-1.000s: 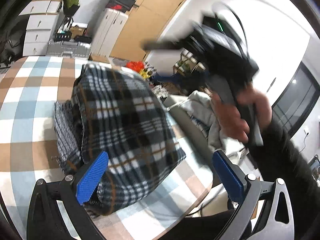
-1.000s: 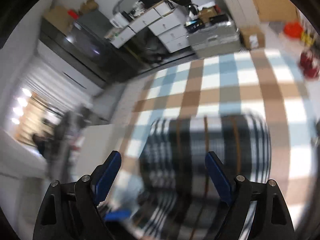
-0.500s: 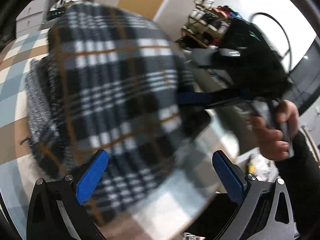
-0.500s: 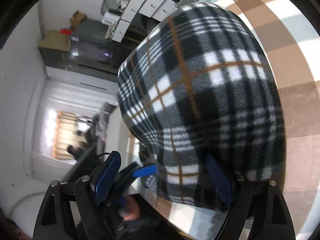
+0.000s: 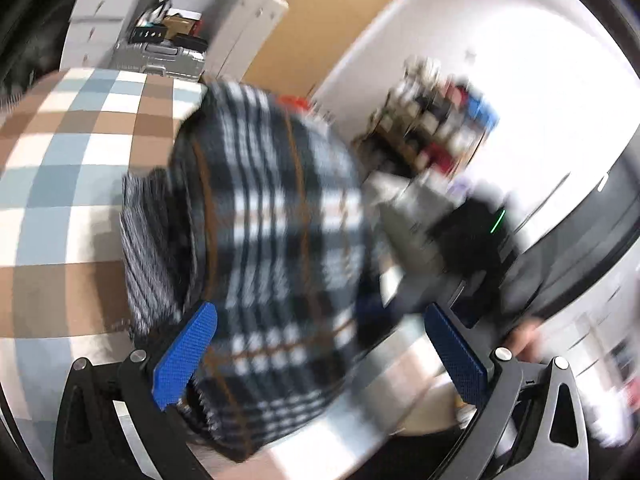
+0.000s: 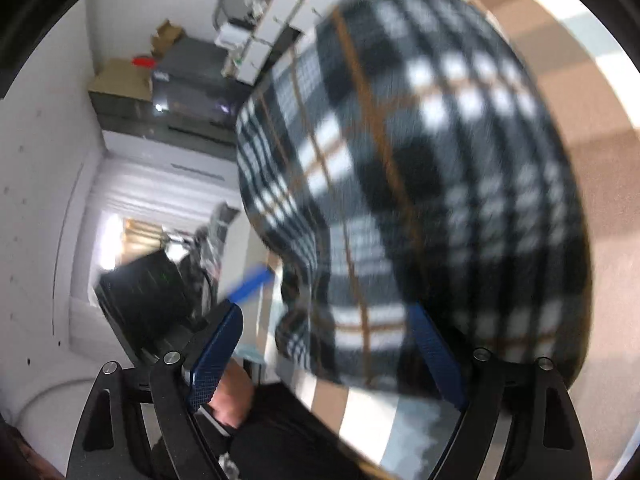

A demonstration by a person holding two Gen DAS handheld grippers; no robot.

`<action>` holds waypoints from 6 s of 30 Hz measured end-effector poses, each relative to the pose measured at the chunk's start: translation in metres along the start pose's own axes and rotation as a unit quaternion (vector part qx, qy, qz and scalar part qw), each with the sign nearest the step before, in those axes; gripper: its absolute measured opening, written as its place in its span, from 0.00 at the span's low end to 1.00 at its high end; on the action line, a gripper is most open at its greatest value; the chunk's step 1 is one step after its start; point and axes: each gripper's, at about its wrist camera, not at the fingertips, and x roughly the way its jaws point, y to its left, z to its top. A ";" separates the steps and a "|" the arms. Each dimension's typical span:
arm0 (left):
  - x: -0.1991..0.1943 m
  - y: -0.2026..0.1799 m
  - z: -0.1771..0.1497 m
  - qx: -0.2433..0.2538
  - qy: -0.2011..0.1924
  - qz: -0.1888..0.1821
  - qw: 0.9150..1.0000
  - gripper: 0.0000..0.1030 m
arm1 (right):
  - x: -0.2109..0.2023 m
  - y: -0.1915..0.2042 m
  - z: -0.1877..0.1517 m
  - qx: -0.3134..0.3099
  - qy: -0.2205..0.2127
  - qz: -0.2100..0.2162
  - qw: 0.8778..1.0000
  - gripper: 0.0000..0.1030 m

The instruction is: Fold large clothes

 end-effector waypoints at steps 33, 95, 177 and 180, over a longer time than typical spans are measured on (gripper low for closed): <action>-0.032 0.044 0.005 -0.094 0.073 0.121 0.986 0.98 | -0.054 0.034 0.033 -0.120 -0.138 -0.176 0.967 1.00; -0.002 0.005 -0.037 0.012 0.209 0.032 0.977 0.36 | -0.019 -0.049 -0.092 -0.076 -0.097 -0.068 0.990 0.70; -0.418 0.246 -0.046 -0.174 -0.033 0.321 0.930 0.41 | 0.446 0.297 -0.059 -0.255 0.127 -0.148 0.947 0.68; -0.434 0.229 -0.053 -0.163 -0.075 0.309 0.934 0.42 | 0.440 0.297 -0.056 -0.256 0.136 -0.167 0.942 0.69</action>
